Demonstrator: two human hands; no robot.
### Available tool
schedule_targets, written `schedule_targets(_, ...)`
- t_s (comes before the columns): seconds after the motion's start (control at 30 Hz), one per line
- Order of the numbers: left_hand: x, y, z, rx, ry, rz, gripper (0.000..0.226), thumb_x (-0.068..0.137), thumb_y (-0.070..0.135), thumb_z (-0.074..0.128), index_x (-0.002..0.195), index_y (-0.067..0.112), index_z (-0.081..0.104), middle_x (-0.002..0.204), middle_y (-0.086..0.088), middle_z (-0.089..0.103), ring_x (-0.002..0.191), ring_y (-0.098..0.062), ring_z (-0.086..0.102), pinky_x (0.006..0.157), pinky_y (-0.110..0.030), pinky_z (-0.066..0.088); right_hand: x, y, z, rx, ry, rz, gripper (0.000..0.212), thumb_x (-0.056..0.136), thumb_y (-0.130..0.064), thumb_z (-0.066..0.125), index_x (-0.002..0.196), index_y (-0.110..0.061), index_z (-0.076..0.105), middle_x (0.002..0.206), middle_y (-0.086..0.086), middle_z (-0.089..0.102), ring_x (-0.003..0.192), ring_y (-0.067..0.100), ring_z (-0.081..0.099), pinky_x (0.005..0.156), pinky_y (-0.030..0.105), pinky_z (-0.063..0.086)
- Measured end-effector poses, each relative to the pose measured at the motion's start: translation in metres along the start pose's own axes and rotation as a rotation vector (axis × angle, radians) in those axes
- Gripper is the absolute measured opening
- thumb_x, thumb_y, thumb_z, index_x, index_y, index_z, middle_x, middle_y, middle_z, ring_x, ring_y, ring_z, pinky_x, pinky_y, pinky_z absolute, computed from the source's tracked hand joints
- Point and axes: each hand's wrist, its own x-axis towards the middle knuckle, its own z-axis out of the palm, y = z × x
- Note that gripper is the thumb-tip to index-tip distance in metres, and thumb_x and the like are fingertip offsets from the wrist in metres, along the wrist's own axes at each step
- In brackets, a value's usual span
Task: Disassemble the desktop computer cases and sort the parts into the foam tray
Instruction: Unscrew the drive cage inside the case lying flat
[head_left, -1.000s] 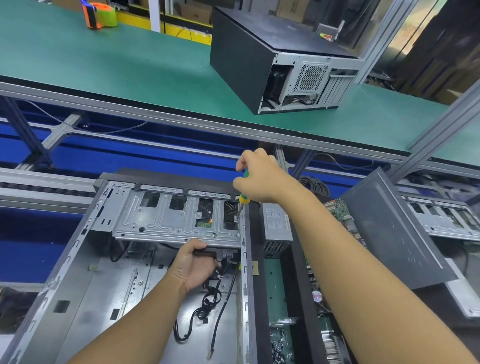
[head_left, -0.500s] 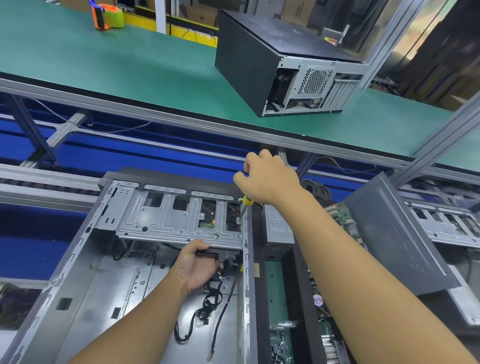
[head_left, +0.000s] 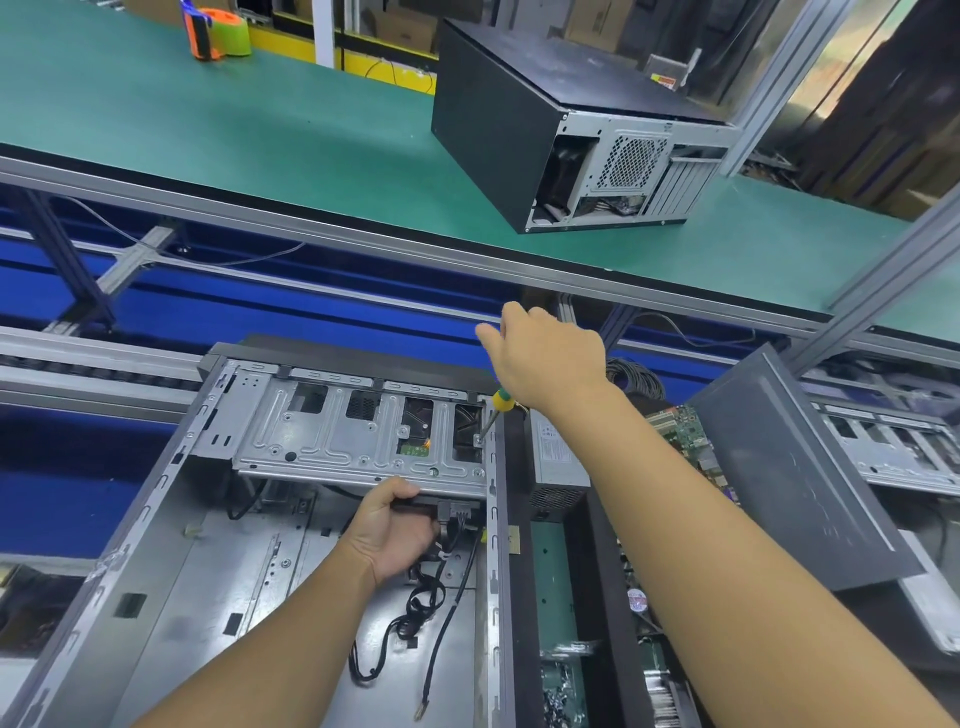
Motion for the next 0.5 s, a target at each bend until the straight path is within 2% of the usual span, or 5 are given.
schedule_targets(0.13,0.000,0.000,-0.001,-0.004,-0.013,-0.001,0.038,0.079,0.007,0.046,0.109,-0.007,0.065,0.119,-0.027,0.062,0.110,-0.041,0.058,0.117,-0.053,0.026,0.002,0.005,-0.002,0.119,-0.075,-0.079,0.016,0.099,-0.025,0.045,0.114,-0.020,0.050,0.116,0.003,0.047,0.083,0.030,0.055,0.068,0.038,0.040)
schedule_targets(0.23,-0.001,0.000,-0.002,-0.010,-0.008,-0.018,0.037,0.080,0.008,0.048,0.110,-0.005,0.064,0.117,-0.026,0.063,0.107,-0.040,0.061,0.114,-0.052,0.032,0.003,0.007,-0.008,0.319,-0.253,-0.102,0.022,0.088,-0.022,0.057,0.110,-0.025,0.051,0.122,0.000,0.036,0.102,0.027,0.049,0.076,0.041,0.049)
schedule_targets(0.33,-0.006,0.005,-0.002,0.044,-0.001,-0.043,0.039,0.072,0.010,0.063,0.110,0.000,0.060,0.111,-0.022,0.067,0.097,-0.036,0.067,0.088,-0.046,0.054,0.004,0.007,-0.004,0.303,-0.222,-0.098,0.019,0.092,-0.032,0.057,0.108,-0.024,0.051,0.116,-0.001,0.042,0.098,0.026,0.052,0.075,0.040,0.048)
schedule_targets(0.4,-0.011,0.010,-0.002,0.116,0.021,-0.063,0.043,0.066,0.013,0.074,0.105,0.004,0.060,0.105,-0.019,0.071,0.091,-0.031,0.071,0.076,-0.041,0.057,0.007,0.007,0.002,0.288,-0.154,-0.090,0.017,0.098,-0.036,0.054,0.105,-0.020,0.051,0.102,0.000,0.053,0.089,0.024,0.056,0.073,0.037,0.047)
schedule_targets(0.5,-0.017,0.019,-0.003,0.238,0.096,-0.068,0.052,0.071,0.021,0.083,0.114,0.002,0.059,0.115,-0.019,0.070,0.101,-0.028,0.071,0.087,-0.038,0.056,0.009,0.007,0.007,0.340,-0.121,-0.096,0.007,0.099,-0.022,0.056,0.103,-0.018,0.051,0.102,0.004,0.059,0.091,0.026,0.057,0.076,0.039,0.050)
